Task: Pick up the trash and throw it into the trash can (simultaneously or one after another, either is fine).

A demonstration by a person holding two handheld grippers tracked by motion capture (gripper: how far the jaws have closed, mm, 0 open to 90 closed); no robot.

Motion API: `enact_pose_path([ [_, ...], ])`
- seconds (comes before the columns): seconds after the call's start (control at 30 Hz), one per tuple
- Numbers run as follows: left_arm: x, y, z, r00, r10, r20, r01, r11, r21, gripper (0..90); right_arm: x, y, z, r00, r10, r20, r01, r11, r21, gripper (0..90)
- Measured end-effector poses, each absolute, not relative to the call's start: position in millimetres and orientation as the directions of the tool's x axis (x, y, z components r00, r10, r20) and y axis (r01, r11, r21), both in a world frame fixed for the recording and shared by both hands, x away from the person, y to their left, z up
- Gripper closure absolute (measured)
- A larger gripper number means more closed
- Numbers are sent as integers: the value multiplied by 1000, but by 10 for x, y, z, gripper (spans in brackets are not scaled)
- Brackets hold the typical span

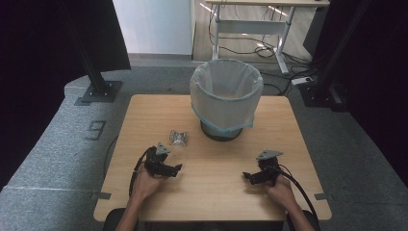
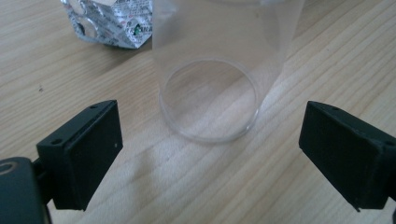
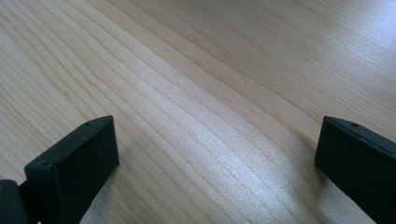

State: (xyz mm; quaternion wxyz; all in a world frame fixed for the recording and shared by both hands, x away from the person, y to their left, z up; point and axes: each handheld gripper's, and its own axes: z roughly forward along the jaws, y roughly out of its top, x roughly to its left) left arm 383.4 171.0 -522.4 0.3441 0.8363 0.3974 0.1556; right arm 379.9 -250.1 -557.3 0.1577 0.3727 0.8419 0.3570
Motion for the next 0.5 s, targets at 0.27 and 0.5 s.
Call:
enact_pose_path([
  [0.27, 3930, 1655, -5182, 655, 754, -36, 546, -440, 713, 84, 3798, -2501, -5573, -673, 739, 0, 514, 468, 719, 0],
  [0.5, 4008, 1555, -5147, 667, 745, -9, 533, -468, 705, 154, 3795, -2500, -5574, -673, 740, 1, 514, 467, 719, 0],
])
